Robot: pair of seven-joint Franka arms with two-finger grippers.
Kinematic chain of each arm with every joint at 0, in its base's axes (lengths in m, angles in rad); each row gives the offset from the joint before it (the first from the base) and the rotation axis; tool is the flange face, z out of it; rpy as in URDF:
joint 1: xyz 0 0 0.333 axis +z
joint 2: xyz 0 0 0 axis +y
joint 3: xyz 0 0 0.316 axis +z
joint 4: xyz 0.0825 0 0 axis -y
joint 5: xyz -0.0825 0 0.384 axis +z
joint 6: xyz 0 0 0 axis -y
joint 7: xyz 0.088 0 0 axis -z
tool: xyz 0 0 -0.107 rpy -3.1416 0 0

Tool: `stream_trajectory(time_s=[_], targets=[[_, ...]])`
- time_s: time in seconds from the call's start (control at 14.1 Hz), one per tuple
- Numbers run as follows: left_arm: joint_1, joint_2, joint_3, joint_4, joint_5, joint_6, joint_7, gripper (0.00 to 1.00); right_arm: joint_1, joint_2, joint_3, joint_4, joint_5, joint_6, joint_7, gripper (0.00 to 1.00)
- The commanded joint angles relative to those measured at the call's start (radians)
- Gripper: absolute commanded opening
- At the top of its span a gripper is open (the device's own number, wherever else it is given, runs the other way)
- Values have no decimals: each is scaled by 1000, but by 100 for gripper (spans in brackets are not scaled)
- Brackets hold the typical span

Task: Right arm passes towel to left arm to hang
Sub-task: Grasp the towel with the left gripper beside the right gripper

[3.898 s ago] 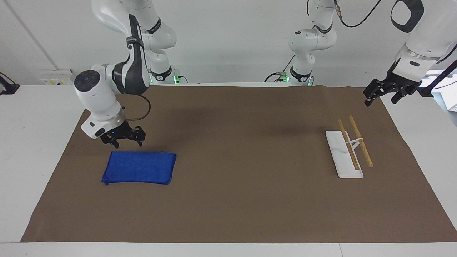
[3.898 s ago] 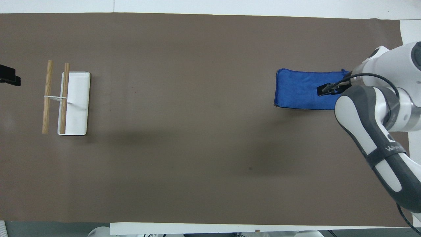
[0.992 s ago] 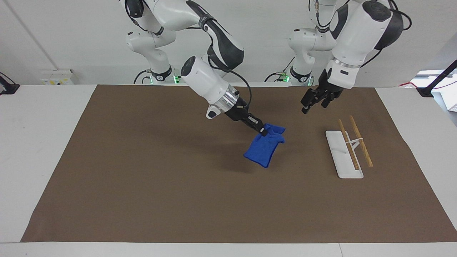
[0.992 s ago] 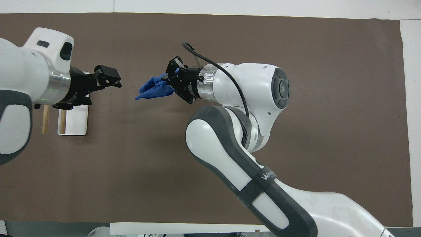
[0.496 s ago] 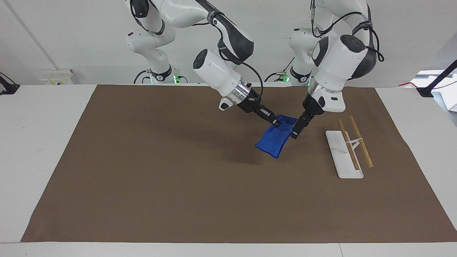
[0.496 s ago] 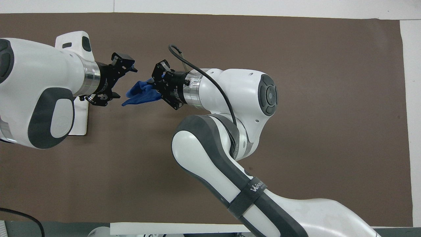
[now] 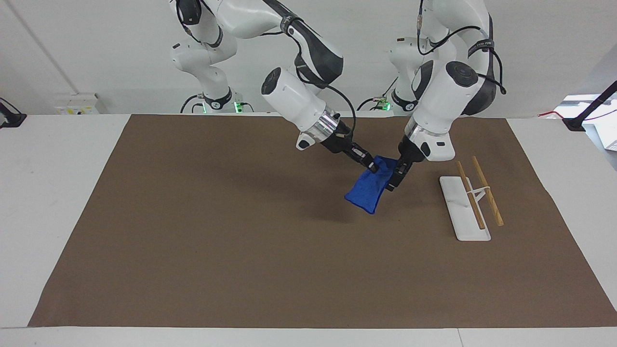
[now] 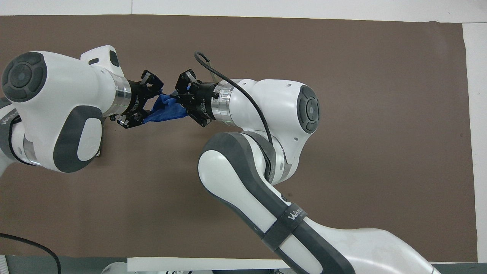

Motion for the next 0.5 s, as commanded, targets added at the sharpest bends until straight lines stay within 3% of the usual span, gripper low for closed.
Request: stream_trajectory(time_s=[0.0, 0.07, 0.43], targets=[[-13, -4, 12, -15, -15, 12, -11, 14, 5, 16, 0, 20, 22, 1, 1, 1], [-13, -4, 12, -16, -15, 10, -12, 0, 5, 16, 0, 20, 24, 1, 1, 1], [-7, -4, 12, -15, -15, 10, -8, 0, 5, 16, 0, 20, 22, 1, 1, 1]])
